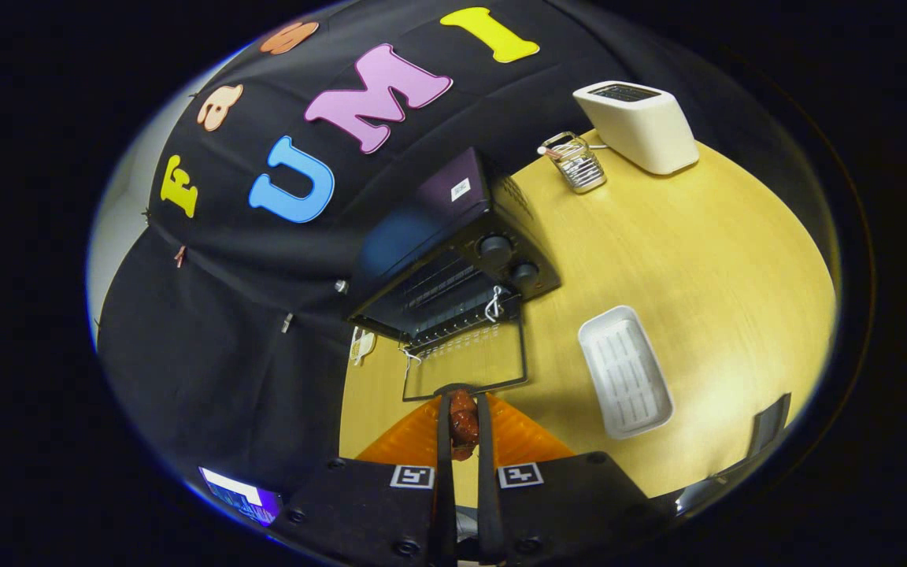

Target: Open the toaster oven, put the food inside, and close the toaster oven door.

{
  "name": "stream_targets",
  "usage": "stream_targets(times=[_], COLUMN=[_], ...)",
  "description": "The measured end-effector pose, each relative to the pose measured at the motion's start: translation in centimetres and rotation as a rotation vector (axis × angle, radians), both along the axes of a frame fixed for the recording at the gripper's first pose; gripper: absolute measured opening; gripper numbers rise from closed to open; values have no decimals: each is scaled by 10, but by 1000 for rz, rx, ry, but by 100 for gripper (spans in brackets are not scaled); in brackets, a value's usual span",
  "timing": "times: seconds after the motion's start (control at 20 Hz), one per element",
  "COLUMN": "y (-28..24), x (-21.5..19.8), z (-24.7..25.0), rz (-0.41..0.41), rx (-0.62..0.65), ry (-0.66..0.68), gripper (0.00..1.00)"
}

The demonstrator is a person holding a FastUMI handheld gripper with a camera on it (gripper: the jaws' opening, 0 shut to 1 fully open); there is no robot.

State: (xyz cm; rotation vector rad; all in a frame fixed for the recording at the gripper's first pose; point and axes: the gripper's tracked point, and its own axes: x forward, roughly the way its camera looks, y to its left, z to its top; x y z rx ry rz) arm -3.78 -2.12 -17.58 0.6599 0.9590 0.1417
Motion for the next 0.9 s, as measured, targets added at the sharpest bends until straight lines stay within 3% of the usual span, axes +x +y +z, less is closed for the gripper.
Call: stream_targets(times=[0.4, 0.7, 0.9], y=[85, 110, 107], x=[19, 53, 80], z=[-7, -23, -45], rz=[1, -85, -191], rx=[62, 85, 87], ry=[-34, -110, -144], gripper=[15, 14, 15])
